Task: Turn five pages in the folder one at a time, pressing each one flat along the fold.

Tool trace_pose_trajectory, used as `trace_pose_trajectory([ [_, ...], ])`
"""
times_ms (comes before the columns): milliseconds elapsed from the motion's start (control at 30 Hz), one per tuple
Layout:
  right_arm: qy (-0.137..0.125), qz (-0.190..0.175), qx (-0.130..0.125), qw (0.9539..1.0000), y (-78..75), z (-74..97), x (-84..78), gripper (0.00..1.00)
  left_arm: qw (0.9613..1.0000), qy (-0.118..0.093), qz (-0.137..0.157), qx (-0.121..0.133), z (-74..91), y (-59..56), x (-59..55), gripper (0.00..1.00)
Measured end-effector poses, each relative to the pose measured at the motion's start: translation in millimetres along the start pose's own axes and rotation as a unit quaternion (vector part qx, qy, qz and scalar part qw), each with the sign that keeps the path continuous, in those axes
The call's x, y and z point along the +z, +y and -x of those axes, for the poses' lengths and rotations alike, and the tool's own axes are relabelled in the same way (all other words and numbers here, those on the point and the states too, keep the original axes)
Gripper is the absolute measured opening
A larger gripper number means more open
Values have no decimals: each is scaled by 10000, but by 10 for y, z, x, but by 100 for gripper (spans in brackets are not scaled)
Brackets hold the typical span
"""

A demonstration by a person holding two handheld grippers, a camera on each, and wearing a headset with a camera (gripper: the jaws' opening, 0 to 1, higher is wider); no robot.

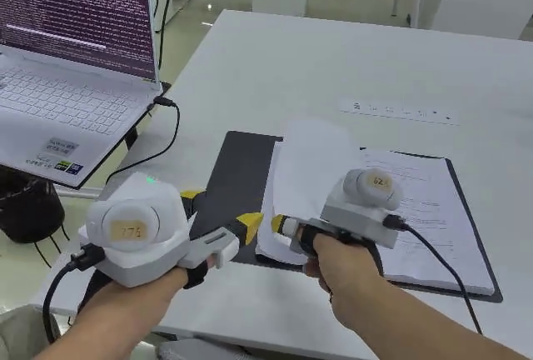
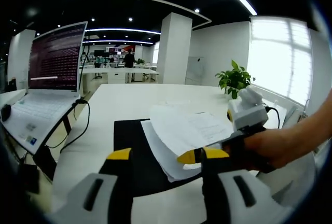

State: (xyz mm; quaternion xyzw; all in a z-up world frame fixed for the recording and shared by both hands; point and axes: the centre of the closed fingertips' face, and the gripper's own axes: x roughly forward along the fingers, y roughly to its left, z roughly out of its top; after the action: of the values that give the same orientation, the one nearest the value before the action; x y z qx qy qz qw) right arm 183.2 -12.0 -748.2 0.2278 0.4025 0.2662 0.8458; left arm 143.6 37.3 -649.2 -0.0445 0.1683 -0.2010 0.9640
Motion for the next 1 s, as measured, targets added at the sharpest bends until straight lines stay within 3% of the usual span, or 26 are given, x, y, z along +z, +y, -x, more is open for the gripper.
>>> trace_pose_trajectory([
  [300,170,117,-108,9997,-83,-142,-189,0,9996,265,40,125,-75,70,-160,50],
  [433,124,-62,-69,9999,-102,-147,-203,0,9992,348,59,163,-120,78,-207,50],
  [700,56,192,122,9997,-41,-138,-234,1,9988,445,53,188,-199,47,-244,50],
  [867,-6,185,166,9997,-54,-37,-246,3,9985,495,50,233,-251,51,-262,49],
  [1000,-205,103,170,9996,-81,123,-195,1,9980,586,19,229,-339,34,-294,48],
])
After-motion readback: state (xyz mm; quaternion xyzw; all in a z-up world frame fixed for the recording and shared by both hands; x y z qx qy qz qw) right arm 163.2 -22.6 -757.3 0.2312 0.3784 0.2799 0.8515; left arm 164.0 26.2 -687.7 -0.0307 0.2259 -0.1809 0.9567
